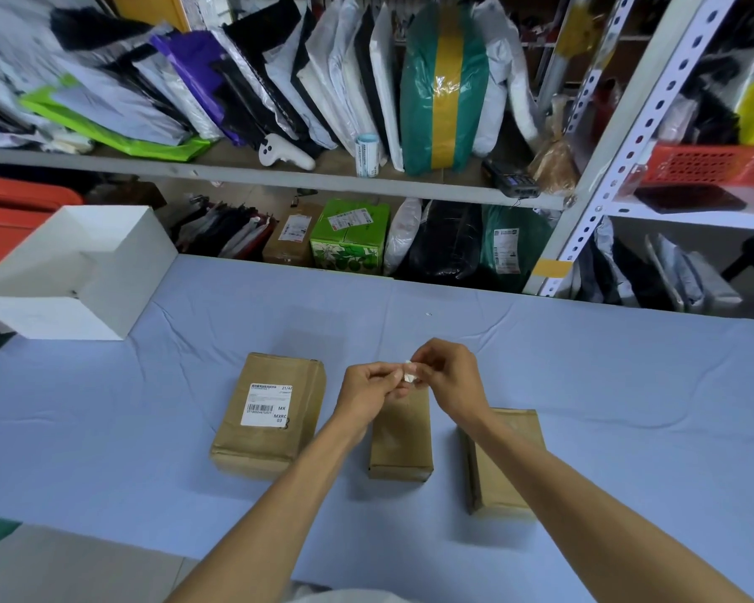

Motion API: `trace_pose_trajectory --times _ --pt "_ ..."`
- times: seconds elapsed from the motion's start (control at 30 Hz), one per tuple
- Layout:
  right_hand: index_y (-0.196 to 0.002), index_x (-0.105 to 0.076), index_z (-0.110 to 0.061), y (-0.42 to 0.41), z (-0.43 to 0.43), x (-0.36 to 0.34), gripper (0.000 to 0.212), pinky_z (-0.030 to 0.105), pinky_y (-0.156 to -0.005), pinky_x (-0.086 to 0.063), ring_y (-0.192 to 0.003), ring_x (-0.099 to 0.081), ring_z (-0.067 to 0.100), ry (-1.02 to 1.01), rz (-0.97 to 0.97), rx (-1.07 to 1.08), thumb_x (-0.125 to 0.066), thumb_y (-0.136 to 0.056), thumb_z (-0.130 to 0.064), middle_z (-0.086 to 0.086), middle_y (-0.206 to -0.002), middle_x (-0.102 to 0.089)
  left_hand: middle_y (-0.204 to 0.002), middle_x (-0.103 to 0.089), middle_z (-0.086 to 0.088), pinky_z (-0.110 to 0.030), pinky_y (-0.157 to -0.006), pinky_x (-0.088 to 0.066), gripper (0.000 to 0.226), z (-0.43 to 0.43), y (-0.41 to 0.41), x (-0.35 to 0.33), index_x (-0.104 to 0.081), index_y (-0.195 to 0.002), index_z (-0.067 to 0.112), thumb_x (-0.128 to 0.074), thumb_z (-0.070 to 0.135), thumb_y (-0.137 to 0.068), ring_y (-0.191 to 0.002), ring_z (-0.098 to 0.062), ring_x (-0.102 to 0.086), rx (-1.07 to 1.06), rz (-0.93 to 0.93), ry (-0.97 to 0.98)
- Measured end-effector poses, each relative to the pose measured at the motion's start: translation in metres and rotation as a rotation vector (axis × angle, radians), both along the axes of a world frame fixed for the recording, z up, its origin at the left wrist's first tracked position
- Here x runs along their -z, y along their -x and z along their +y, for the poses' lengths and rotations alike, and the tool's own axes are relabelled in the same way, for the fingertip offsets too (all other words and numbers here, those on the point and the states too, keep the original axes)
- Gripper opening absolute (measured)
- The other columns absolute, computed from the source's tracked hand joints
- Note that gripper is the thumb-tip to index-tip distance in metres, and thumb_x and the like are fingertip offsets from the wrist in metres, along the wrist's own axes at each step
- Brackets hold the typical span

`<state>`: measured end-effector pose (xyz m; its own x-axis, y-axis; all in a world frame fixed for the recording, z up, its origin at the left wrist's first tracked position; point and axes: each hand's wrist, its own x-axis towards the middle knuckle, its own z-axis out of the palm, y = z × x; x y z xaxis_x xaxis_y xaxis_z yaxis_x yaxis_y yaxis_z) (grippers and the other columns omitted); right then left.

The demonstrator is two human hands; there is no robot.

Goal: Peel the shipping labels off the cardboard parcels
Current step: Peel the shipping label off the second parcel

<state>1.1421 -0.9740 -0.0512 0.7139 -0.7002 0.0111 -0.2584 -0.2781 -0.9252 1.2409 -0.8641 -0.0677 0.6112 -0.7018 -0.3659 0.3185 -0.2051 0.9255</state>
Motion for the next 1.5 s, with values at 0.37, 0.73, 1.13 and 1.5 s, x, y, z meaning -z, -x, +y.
trace_pose_trajectory --times 0.37,0.73,1.13,1.5 --pt "-0.077 -0.069 0.012 -0.005 -0.002 -0.009 0.005 0.025 -0.055 -0.054 -0.055 -0.065 0.019 -0.272 -0.037 0.001 -0.064 -0.077 0.011 0.022 -0.067 -0.067 -0.075 -0.073 -0.004 -0.03 -0.072 -0.06 0.008 -0.003 0.003 -0.011 -0.069 -0.079 0.017 -0.073 0.011 -0.082 -0.072 -0.02 -0.072 -0.017 -0.321 -0.045" --pt "-0.096 -0.067 0.014 -0.007 -0.001 -0.014 0.017 0.031 -0.08 -0.058 -0.087 -0.07 0.035 -0.538 -0.046 -0.187 -0.058 -0.09 0.002 0.029 -0.094 -0.069 -0.055 -0.063 0.001 -0.021 -0.053 -0.052 0.026 0.005 -0.006 -0.013 -0.062 -0.063 0.018 -0.07 0.005 -0.083 -0.046 -0.007 -0.06 -0.111 -0.44 -0.085" --pt "-0.09 -0.066 0.014 -0.018 0.015 -0.012 0.014 0.031 -0.071 -0.06 -0.071 -0.071 0.032 -0.546 -0.089 -0.055 -0.07 -0.077 0.01 0.021 -0.076 -0.07 -0.069 -0.07 -0.013 -0.025 -0.06 -0.059 0.013 0.016 -0.02 -0.011 -0.065 -0.075 0.009 -0.071 0.0 -0.081 -0.062 -0.02 -0.072 -0.136 -0.195 -0.01" --pt "-0.069 -0.074 -0.001 -0.043 0.042 -0.019 0.01 0.029 -0.061 -0.059 -0.062 -0.071 0.024 -0.142 0.116 0.0 -0.069 -0.072 0.008 0.016 -0.065 -0.071 -0.072 -0.067 -0.013 -0.021 -0.063 -0.059 0.007 0.034 -0.041 -0.016 -0.066 -0.083 -0.001 -0.072 -0.002 -0.08 -0.059 -0.014 -0.068 -0.057 -0.128 -0.086"
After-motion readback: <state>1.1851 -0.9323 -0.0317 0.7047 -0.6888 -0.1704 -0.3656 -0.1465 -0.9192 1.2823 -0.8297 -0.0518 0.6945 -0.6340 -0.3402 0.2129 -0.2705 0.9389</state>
